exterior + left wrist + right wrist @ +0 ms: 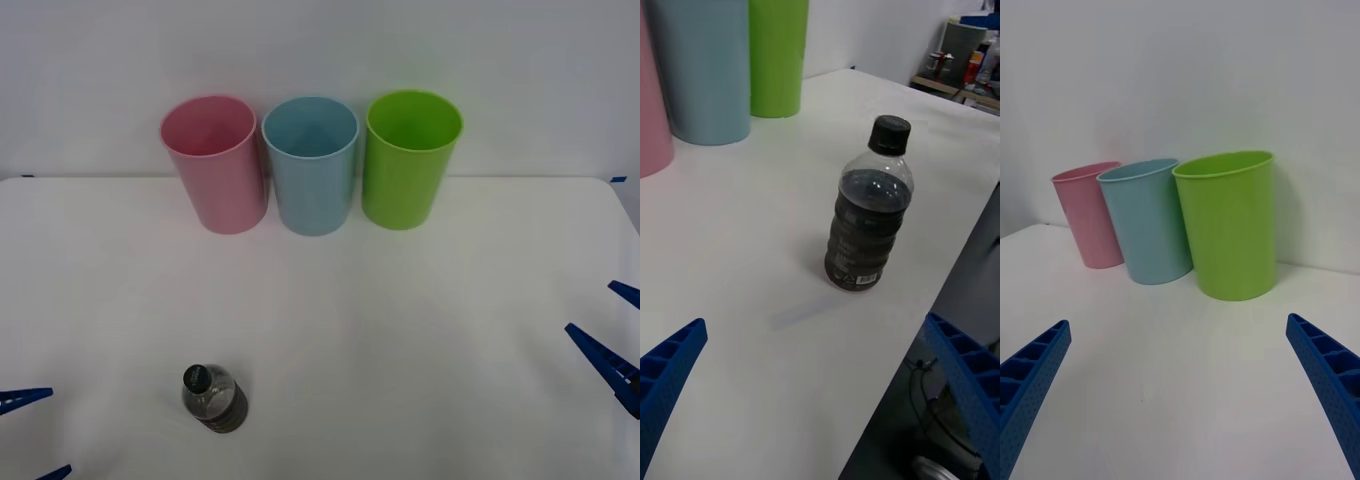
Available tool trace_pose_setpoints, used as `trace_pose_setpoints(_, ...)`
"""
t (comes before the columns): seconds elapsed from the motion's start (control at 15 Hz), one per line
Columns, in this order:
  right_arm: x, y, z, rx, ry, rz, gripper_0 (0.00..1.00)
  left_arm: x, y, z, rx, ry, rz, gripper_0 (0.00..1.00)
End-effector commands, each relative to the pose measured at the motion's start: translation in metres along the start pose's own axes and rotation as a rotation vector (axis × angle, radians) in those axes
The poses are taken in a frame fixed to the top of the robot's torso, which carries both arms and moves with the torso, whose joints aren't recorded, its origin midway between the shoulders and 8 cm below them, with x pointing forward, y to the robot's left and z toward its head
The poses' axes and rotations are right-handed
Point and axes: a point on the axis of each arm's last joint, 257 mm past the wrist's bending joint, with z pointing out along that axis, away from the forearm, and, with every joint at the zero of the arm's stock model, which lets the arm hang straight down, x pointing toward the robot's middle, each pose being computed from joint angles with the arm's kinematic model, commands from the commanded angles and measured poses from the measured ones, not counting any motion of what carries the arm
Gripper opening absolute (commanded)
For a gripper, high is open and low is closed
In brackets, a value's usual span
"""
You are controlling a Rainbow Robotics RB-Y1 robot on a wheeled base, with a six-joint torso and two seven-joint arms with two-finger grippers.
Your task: Grasp the object on the table and drop it into the matching bin: aluminum can to the light blue bin, PET bottle to the pink bin.
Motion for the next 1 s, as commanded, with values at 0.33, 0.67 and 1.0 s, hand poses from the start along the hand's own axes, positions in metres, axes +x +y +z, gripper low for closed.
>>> trace_pose_setpoints(0.33,0.0,0.0,0.0,0.0,0.0,0.0,1.0,0.016,-0.008,0.024,0.009,-0.057,-0.015,1.0)
trace_pose_setpoints(0.67,0.0,0.0,0.0,0.0,0.0,0.0,1.0,0.019,-0.017,0.059,0.009,-0.123,0.002,1.0)
trace_pose_setpoints(1.0,0.0,0.0,0.0,0.0,0.0,0.0,1.0,0.018,-0.023,0.087,0.011,-0.154,0.022,1.0)
